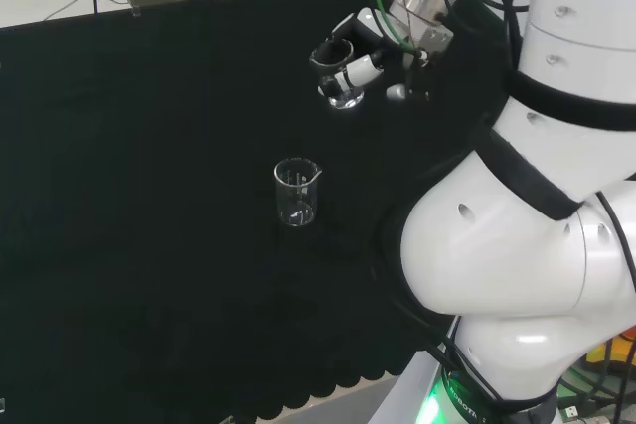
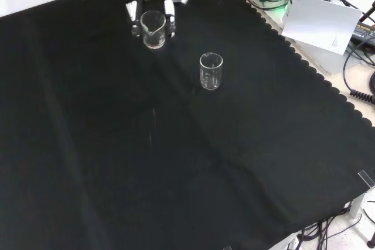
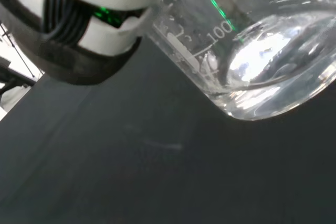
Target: Pour the water from the handheld beaker into the one on the table.
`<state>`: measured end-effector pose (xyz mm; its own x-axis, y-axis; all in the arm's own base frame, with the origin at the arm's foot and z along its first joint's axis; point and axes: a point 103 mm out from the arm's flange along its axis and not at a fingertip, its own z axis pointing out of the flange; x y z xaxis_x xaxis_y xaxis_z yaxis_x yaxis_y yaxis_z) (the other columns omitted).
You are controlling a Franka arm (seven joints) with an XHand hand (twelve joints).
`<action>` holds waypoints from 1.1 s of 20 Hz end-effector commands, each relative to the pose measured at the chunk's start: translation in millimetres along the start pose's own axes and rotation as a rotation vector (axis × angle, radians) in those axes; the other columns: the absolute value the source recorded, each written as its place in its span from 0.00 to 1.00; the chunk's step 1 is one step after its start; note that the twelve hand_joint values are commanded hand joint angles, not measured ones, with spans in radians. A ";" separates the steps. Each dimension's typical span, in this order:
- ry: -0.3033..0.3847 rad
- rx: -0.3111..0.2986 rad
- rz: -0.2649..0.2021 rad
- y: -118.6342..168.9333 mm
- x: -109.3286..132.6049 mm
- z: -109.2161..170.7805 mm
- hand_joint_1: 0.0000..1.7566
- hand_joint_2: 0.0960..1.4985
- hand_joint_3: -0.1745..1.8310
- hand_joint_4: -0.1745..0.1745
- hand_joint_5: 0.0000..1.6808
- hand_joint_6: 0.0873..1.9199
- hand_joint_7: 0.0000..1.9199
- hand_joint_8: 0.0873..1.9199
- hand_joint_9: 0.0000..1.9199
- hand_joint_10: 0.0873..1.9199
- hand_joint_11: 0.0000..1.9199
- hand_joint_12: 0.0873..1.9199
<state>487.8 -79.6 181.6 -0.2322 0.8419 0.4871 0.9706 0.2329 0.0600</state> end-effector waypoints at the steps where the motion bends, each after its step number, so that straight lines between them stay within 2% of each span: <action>1: -0.071 0.087 -0.020 -73.6 21.2 -12.3 0.68 0.42 0.36 0.38 0.82 0.19 0.95 0.01 0.99 0.00 0.78 0.24; 5: -0.125 0.141 -0.027 -95.5 34.9 -6.0 0.68 0.42 0.36 0.36 0.82 0.19 0.95 0.01 0.99 0.00 0.78 0.24; 8: -0.185 0.203 -0.031 -103.1 43.2 1.4 0.68 0.42 0.36 0.35 0.82 0.19 0.95 0.01 0.99 0.00 0.78 0.24; 15: -0.291 0.337 -0.055 -95.5 55.2 13.7 0.68 0.42 0.36 0.34 0.82 0.19 0.95 0.01 0.99 0.00 0.78 0.23; 22: -0.391 0.440 -0.045 -88.8 64.8 28.0 0.68 0.42 0.36 0.32 0.82 0.19 0.95 0.02 0.99 0.00 0.78 0.24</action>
<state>381.7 -50.6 188.0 -0.3194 0.9259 0.2018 0.8944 0.3650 -0.2587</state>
